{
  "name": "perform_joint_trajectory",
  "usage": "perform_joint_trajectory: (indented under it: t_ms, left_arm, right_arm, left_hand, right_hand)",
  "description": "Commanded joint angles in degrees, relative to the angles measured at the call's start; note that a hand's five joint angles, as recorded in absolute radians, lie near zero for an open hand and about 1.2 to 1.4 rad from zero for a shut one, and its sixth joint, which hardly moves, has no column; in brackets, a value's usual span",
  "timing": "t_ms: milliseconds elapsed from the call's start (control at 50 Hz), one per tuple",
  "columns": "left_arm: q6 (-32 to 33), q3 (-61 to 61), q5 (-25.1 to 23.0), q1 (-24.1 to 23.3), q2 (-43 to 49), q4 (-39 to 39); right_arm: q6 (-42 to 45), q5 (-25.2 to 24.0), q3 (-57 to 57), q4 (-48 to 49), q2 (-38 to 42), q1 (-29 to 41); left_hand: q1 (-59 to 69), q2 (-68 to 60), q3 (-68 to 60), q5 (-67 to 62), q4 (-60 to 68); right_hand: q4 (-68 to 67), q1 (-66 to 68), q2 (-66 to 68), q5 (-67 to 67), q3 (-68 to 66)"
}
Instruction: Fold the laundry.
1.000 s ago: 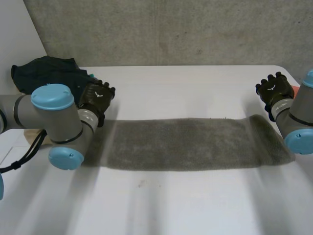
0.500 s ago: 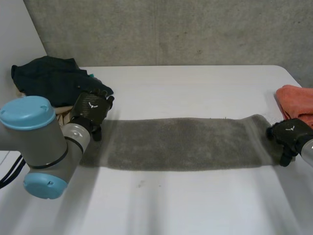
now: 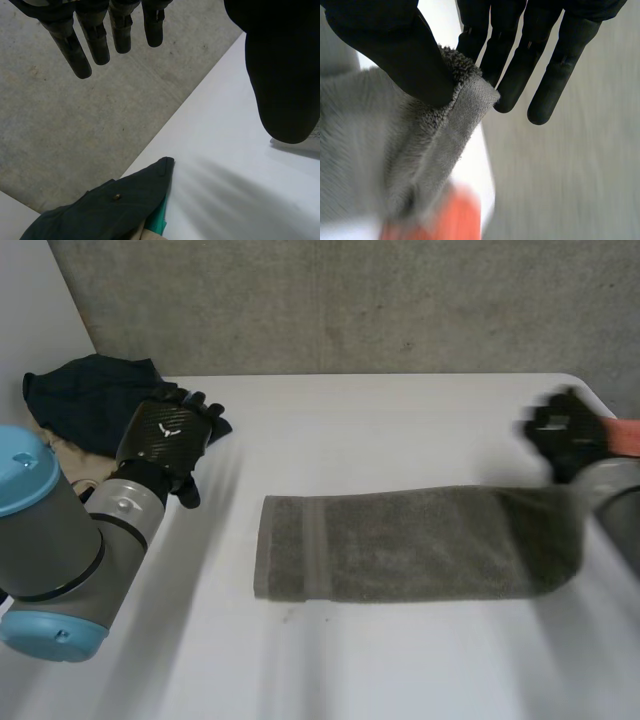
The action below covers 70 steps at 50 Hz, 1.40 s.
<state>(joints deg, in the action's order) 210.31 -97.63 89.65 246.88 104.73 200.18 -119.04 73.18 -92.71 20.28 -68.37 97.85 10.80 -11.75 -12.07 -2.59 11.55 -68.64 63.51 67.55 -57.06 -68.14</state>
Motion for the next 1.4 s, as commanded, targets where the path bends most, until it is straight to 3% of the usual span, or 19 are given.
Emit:
perform_joint_trajectory:
  t_ms: [20,100,200,220,260,500,680,700,740,760,780,880,1000,1120,1220,1240,1280,1300,1400]
  left_arm:
    - [-1.0,-1.5,0.1,-0.3,-1.3,-0.1]
    - [-1.9,-1.9,0.1,-0.8,-1.2,-0.1]
    - [-2.7,-1.9,0.1,-2.2,-1.1,-0.1]
    - [-2.7,-1.6,0.1,-2.9,-1.0,0.0]
    - [-2.8,-1.2,0.1,-3.6,-1.0,0.1]
    - [-2.9,3.8,0.2,-11.3,2.8,0.4]
    - [-2.8,6.7,0.9,-15.9,9.3,0.3]
    - [-2.8,6.7,0.9,-16.0,9.3,0.3]
    - [-2.8,6.7,1.0,-16.0,9.3,0.3]
    - [-2.9,6.7,1.0,-16.0,9.3,0.3]
    - [-2.9,6.7,1.0,-16.0,9.0,0.2]
    - [-2.7,6.3,1.1,-15.6,8.0,-0.1]
    - [-2.9,4.3,5.3,-11.6,3.5,-0.4]
    - [-3.0,-0.3,6.9,-7.5,-1.2,-0.3]
    - [-4.5,-4.2,6.6,-6.4,-2.8,-0.3]
    - [-5.0,-4.4,6.7,-6.4,-2.8,-0.3]
    - [-6.8,-4.8,6.6,-6.5,-2.8,-0.3]
    - [-7.5,-4.8,6.6,-6.6,-2.8,-0.3]
    - [-12.6,-2.7,6.3,-7.3,-2.7,-0.1]
  right_arm:
    - [0.2,-11.1,0.3,6.6,3.7,20.7]
    - [1.0,-11.9,3.8,5.5,13.5,31.7]
    - [0.6,-5.5,7.0,-0.8,17.7,34.3]
    - [0.2,-4.4,7.1,-1.7,17.5,34.0]
    - [-2.1,-1.4,6.5,-2.6,16.1,33.6]
    - [-36.5,-0.5,-3.9,-4.2,0.4,19.7]
    - [-26.3,0.8,-11.9,-8.4,0.5,7.6]
    - [-23.2,1.5,-12.2,-8.3,0.5,5.8]
    - [-20.7,2.1,-12.2,-8.1,0.4,5.0]
    - [-19.8,2.7,-12.1,-8.0,0.3,4.7]
    - [-18.2,3.7,-11.5,-7.6,0.3,4.4]
    - [-17.2,7.2,-8.7,-3.2,-0.6,7.5]
    - [-17.7,6.3,-4.9,1.4,-5.1,19.1]
    - [-17.0,-1.9,-3.6,4.2,1.2,32.5]
    - [-16.5,-5.2,-2.0,2.8,8.6,37.3]
    - [-16.9,-4.1,-0.7,1.2,10.0,37.2]
    - [-17.5,-2.3,0.1,-0.5,10.4,36.8]
    - [-18.1,-1.5,0.3,-1.1,10.2,36.6]
    - [-29.5,1.5,1.7,-2.5,5.6,32.1]
  left_hand:
    - [-0.8,1.7,2.1,2.6,-1.6]
    - [-0.8,1.7,2.1,2.6,-1.6]
    - [-0.8,1.7,2.1,2.6,-1.6]
    - [-0.8,1.7,2.1,2.6,-1.6]
    - [-0.8,1.7,2.1,2.6,-1.6]
    - [-0.8,1.7,2.1,2.6,-1.6]
    - [-0.8,1.7,2.1,2.6,-1.6]
    - [-0.8,1.7,2.1,2.6,-1.6]
    - [-0.8,1.7,2.1,2.6,-1.6]
    - [-0.8,1.7,2.1,2.6,-1.6]
    - [-0.8,1.7,2.1,2.6,-1.6]
    - [-0.8,1.7,2.1,2.6,-1.6]
    - [-0.8,1.7,2.1,2.6,-1.6]
    - [-0.8,1.7,2.1,2.6,-1.6]
    - [-0.8,1.7,2.1,2.6,-1.6]
    - [-0.8,1.7,2.1,2.6,-1.6]
    - [-0.8,1.7,2.1,2.6,-1.6]
    - [-0.8,1.7,2.1,2.6,-1.6]
    - [-0.8,1.7,2.1,2.6,-1.6]
  right_hand:
    - [-11.4,16.5,12.4,-12.9,-11.9]
    - [-11.4,16.5,12.4,-12.9,-11.9]
    - [-11.4,16.5,12.4,-12.9,-11.9]
    - [3.4,1.7,-2.3,1.8,2.9]
    - [58.6,-53.5,-57.6,57.1,58.1]
    - [58.6,-53.5,-57.6,57.1,58.1]
    - [56.9,-51.8,-55.9,55.4,56.4]
    - [33.6,-28.4,-32.5,32.0,33.1]
    - [3.5,1.6,-2.4,1.9,3.0]
    - [-9.6,14.7,10.7,-11.2,-10.1]
    - [-11.3,16.5,12.4,-12.9,-11.8]
    - [-11.4,16.5,12.4,-12.9,-11.9]
    - [-11.4,16.5,12.4,-12.9,-11.9]
    - [-11.4,16.5,12.4,-12.9,-11.9]
    - [-11.4,16.5,12.4,-12.9,-11.9]
    - [-1.3,6.4,2.3,-2.8,-1.8]
    - [44.0,-38.9,-42.9,42.4,43.5]
    - [58.6,-53.5,-57.6,57.1,58.1]
    - [58.6,-53.5,-57.6,57.1,58.1]
